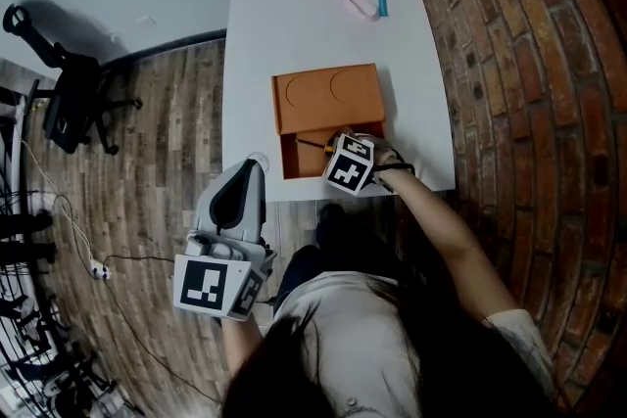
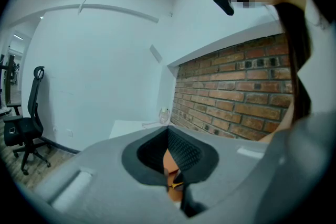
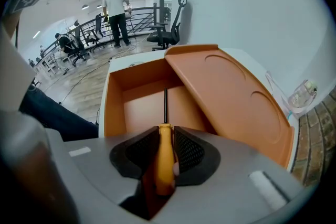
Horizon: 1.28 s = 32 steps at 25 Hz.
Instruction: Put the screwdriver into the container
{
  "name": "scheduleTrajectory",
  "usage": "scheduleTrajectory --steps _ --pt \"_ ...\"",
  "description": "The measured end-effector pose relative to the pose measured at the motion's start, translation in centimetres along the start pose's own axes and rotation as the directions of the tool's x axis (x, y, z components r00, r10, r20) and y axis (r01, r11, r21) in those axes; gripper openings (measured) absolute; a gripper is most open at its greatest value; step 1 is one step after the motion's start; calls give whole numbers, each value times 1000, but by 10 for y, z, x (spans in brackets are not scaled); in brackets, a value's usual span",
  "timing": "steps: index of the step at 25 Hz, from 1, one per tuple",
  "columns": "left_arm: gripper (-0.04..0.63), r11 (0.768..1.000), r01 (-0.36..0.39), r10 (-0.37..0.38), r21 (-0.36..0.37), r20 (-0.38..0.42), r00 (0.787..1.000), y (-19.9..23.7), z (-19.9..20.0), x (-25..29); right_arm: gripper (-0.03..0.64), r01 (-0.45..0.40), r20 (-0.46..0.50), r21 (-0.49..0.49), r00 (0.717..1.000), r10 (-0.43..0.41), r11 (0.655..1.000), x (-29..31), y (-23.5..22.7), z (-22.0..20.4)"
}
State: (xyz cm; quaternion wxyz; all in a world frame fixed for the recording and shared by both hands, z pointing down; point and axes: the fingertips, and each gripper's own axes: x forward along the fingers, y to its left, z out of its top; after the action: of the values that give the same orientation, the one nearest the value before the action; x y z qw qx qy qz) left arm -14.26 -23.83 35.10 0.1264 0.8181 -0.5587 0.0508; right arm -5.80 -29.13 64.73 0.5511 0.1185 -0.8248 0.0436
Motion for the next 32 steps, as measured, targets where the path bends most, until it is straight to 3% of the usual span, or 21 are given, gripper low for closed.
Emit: scheduleTrajectory --steps 17,27,32 --pt "0 999 30 -30 14 34 999 -14 5 -17 89 72 96 66 992 -78 995 -30 8 8" --pt "0 997 68 -70 43 52 996 -20 11 -32 87 128 155 167 976 -154 978 -53 14 9" --pt "0 995 83 -86 53 57 995 -23 15 -39 81 154 199 271 957 -212 950 -70 12 12"
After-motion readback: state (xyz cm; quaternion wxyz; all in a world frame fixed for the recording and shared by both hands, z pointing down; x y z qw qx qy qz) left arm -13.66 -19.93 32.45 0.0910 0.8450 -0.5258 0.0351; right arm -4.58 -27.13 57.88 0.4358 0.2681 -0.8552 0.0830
